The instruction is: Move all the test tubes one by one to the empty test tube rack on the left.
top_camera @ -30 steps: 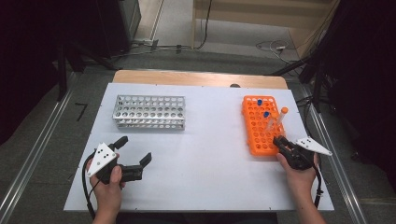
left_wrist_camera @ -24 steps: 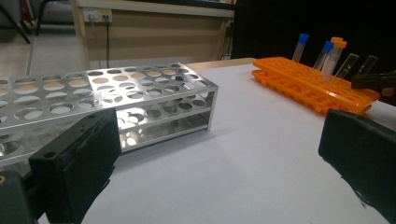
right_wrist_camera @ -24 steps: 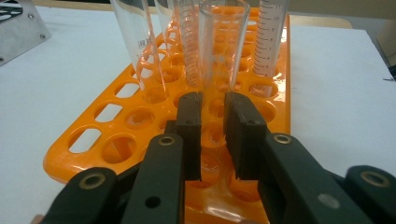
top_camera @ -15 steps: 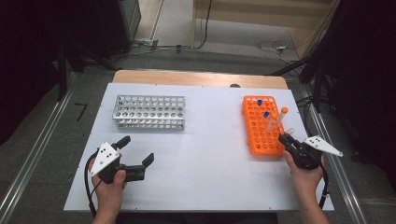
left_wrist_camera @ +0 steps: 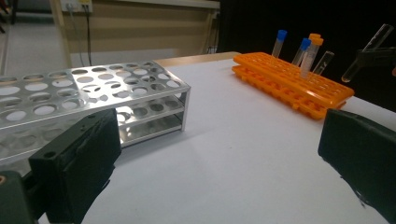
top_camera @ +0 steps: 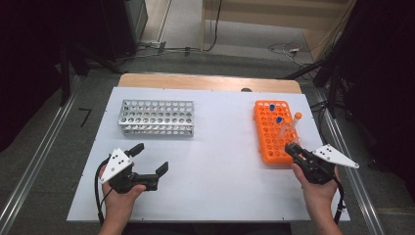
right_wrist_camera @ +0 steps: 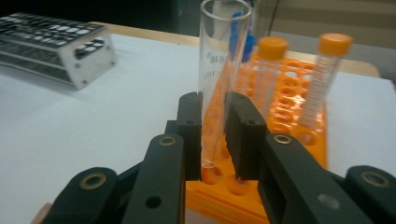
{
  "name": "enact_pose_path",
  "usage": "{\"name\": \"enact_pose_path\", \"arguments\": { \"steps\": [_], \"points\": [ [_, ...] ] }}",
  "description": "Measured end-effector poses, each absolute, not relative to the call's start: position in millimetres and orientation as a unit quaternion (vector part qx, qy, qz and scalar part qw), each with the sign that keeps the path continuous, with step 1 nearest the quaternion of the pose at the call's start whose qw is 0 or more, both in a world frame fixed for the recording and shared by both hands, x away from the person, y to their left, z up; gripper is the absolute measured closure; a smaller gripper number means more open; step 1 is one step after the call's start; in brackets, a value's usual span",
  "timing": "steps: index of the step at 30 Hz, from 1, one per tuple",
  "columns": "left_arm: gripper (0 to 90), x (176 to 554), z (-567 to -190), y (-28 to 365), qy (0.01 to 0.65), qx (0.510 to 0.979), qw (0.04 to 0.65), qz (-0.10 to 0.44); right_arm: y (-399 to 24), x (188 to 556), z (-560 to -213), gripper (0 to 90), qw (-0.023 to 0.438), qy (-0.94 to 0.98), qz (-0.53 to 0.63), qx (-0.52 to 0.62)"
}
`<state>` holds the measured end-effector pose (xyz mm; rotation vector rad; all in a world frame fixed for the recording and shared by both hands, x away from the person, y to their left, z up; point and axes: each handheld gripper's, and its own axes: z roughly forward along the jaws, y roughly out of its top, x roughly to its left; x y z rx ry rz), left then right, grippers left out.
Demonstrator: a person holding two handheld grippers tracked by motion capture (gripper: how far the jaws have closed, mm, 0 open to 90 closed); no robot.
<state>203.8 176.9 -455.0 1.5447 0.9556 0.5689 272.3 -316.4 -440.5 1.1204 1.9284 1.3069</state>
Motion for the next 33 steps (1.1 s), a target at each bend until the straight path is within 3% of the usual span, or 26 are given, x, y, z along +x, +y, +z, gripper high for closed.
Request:
{"name": "enact_pose_path", "arguments": {
  "steps": [18, 33],
  "points": [
    [9.5, 206, -448, 132, 0.381, 0.696, 0.578, 0.194, -237, 252, -446, 74.0, 0.184, 0.779, 0.508, 0.319],
    [36.6, 204, -445, 88, 0.329, 0.731, 0.578, 0.155, -184, 235, -457, 74.0, 0.122, 0.824, 0.498, 0.241]
  ]
}}
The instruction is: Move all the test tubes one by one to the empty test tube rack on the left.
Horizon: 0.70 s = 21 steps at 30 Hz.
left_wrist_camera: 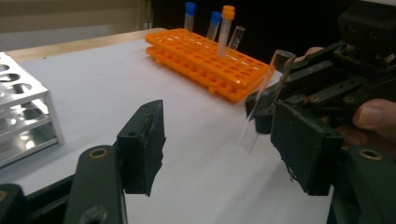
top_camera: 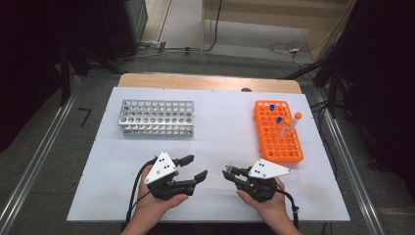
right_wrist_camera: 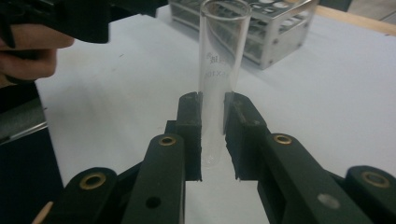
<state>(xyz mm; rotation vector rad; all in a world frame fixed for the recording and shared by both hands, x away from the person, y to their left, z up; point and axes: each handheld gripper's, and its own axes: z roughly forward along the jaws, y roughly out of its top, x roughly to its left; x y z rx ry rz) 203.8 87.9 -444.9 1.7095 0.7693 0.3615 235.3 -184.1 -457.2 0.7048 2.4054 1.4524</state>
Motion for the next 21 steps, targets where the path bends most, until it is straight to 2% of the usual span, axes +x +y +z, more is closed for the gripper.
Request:
{"name": "enact_pose_path", "arguments": {
  "steps": [17, 21],
  "points": [
    [67.3, 202, -449, 62, 0.277, 0.755, 0.583, 0.113, -155, 223, -463, 73.9, 0.083, 0.85, 0.485, 0.187],
    [71.3, 202, -449, 61, 0.27, 0.76, 0.582, 0.108, -154, 222, -464, 73.9, 0.078, 0.853, 0.485, 0.179]
  ]
}}
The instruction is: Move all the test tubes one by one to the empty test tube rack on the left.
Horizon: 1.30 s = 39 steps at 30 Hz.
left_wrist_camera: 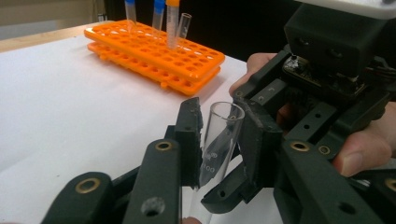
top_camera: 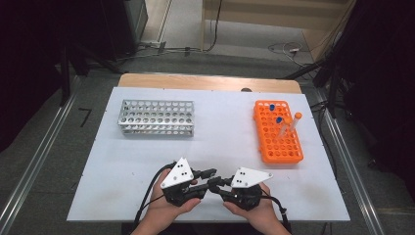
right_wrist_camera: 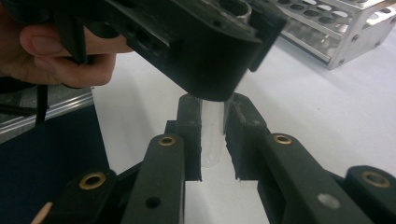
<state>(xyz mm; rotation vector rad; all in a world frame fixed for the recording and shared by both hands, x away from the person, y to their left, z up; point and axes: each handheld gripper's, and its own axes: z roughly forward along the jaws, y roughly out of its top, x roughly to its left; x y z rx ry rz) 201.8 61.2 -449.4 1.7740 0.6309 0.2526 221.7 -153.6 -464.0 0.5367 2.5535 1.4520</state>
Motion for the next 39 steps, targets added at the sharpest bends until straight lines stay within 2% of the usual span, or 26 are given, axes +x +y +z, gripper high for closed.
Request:
{"name": "enact_pose_path", "arguments": {
  "steps": [21, 24, 25, 26, 28, 35, 37, 39],
  "points": [
    [76.2, 202, -449, 63, 0.276, 0.759, 0.577, 0.12, -156, 223, -464, 72.7, 0.069, 0.848, 0.495, 0.177],
    [76.2, 203, -446, 66, 0.283, 0.753, 0.581, 0.126, -157, 226, -465, 58.2, 0.065, 0.846, 0.495, 0.187],
    [76.2, 203, -446, 66, 0.283, 0.753, 0.581, 0.126, -157, 226, -465, 58.2, 0.065, 0.846, 0.495, 0.187],
    [76.2, 203, -445, 67, 0.286, 0.751, 0.58, 0.133, -161, 227, -465, 49.5, 0.061, 0.843, 0.497, 0.198],
    [76.2, 204, -442, 72, 0.291, 0.747, 0.58, 0.144, -166, 229, -465, 39.9, 0.061, 0.839, 0.501, 0.202],
    [76.2, 213, -436, 85, 0.313, 0.736, 0.58, 0.153, -195, 234, -460, 19.1, 0.08, 0.828, 0.508, 0.225],
    [76.2, 217, -432, 88, 0.318, 0.732, 0.582, 0.156, -204, 235, -459, 9.0, 0.091, 0.827, 0.505, 0.232],
    [76.2, 222, -429, 91, 0.32, 0.73, 0.582, 0.16, -209, 236, -458, 6.0, 0.093, 0.827, 0.503, 0.235]
  ]
}}
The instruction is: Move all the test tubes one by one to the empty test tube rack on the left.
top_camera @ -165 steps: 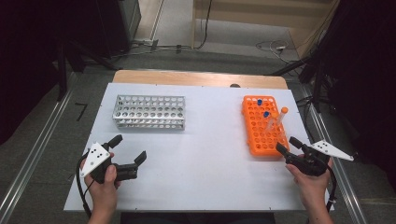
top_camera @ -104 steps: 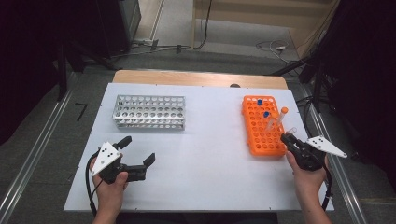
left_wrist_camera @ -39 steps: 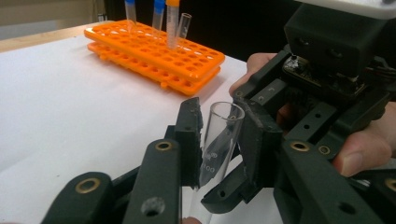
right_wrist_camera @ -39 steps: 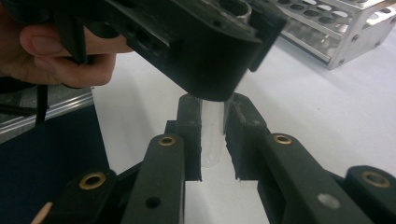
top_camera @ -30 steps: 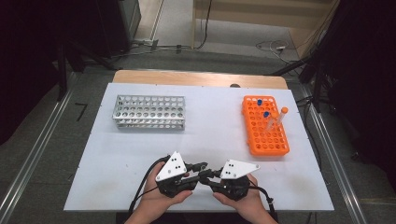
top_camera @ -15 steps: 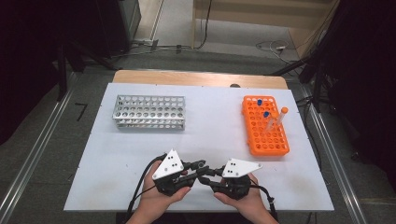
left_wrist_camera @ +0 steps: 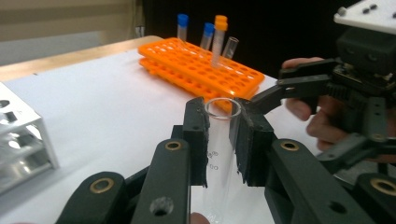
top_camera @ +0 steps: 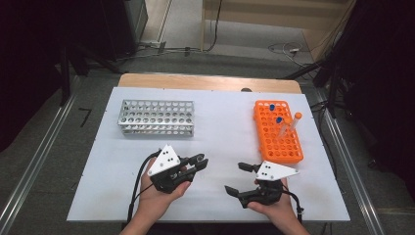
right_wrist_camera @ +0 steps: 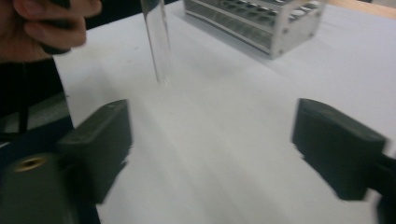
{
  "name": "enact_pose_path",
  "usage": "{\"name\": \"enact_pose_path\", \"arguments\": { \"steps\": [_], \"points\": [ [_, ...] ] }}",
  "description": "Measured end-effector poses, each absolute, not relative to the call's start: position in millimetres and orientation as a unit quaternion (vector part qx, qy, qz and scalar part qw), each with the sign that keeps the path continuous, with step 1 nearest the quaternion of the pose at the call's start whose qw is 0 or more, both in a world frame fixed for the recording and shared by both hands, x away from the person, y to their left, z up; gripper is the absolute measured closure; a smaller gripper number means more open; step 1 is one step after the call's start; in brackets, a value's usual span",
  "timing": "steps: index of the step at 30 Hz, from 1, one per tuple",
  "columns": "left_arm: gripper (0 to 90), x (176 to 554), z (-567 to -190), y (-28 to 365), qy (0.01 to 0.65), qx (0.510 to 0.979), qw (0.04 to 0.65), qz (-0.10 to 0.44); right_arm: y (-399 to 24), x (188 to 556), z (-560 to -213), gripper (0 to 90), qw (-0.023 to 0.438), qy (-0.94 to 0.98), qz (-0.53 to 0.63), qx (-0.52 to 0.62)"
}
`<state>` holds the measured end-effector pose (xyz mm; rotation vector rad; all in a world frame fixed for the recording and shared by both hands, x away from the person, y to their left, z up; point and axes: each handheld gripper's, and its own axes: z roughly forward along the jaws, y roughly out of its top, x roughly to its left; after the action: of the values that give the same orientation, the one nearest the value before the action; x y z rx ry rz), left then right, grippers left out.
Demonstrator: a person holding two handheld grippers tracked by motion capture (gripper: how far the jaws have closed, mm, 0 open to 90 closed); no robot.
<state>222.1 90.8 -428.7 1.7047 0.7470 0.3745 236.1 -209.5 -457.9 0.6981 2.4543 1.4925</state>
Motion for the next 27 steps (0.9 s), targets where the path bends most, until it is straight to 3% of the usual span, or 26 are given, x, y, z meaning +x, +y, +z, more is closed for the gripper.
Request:
{"name": "enact_pose_path", "arguments": {
  "steps": [2, 16, 27],
  "points": [
    [76.2, 228, -425, 93, 0.322, 0.731, 0.579, 0.166, -228, 238, -454, 0.0, 0.089, 0.818, 0.513, 0.246],
    [76.2, 275, -410, 111, 0.36, 0.704, 0.586, 0.178, -298, 238, -457, 0.0, 0.121, 0.793, 0.51, 0.31],
    [76.2, 316, -403, 126, 0.385, 0.694, 0.575, 0.197, -317, 242, -458, 0.0, 0.131, 0.777, 0.528, 0.317]
  ]
}}
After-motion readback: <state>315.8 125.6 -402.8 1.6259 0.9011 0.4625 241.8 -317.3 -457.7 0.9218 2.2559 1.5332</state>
